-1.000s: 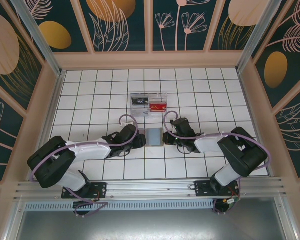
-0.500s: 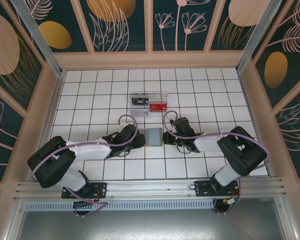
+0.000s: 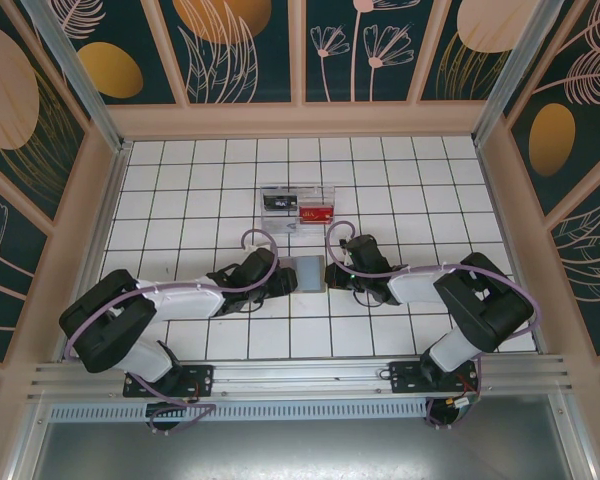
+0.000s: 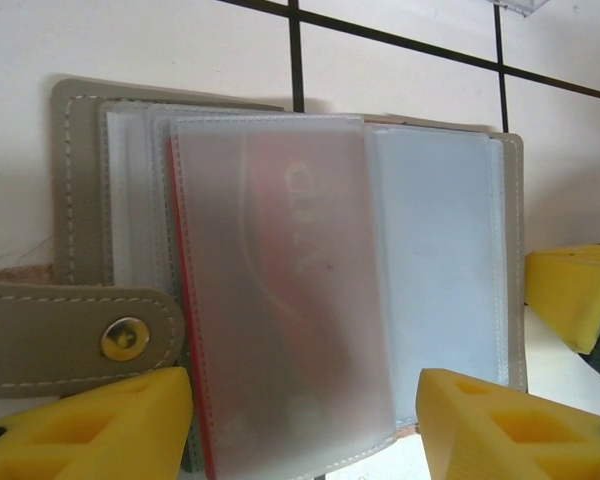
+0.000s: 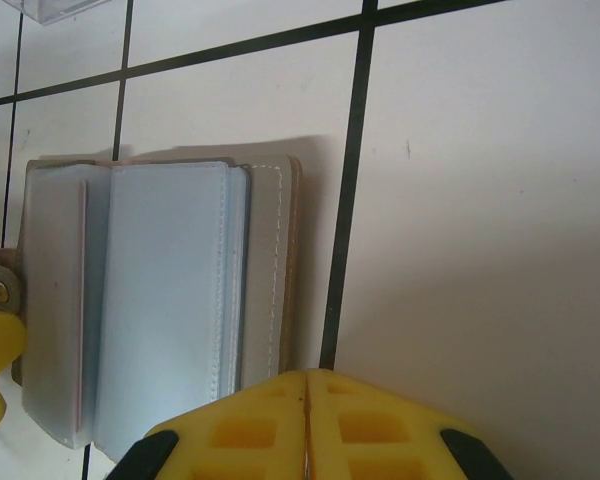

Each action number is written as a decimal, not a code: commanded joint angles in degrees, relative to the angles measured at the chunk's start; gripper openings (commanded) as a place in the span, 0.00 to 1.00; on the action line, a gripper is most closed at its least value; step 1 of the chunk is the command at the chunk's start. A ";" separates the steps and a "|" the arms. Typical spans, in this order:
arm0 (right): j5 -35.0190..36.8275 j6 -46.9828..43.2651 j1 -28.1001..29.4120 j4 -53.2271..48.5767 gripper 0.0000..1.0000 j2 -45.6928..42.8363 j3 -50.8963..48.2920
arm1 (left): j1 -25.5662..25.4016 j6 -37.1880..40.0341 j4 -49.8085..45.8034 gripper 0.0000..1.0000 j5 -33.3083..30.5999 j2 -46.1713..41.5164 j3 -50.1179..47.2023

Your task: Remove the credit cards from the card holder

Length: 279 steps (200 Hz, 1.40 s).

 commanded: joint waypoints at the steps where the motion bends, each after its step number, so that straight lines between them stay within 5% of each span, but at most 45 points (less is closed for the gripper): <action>1: -0.65 -0.20 0.13 0.19 0.10 2.72 1.06 | -0.67 1.09 1.12 0.62 1.70 1.68 1.60; 58: -0.74 -0.29 0.15 0.10 0.10 2.93 1.17 | -0.77 1.62 0.97 0.64 1.78 1.93 3.50; 93: -0.73 -0.29 0.15 0.11 0.10 3.03 1.17 | -0.85 2.22 0.35 0.77 1.38 0.96 4.11; 162: 0.05 -0.42 0.15 -0.25 0.12 2.67 1.34 | -1.04 3.44 2.15 0.80 3.98 0.54 5.04; 236: 3.99 -1.15 -0.56 -0.96 0.17 -3.53 -0.41 | -0.93 4.82 -1.21 0.71 0.27 -2.82 4.38; 279: 4.14 0.62 0.01 -3.48 0.20 -7.81 0.93 | 0.04 6.79 -3.64 0.57 -3.84 -6.65 1.38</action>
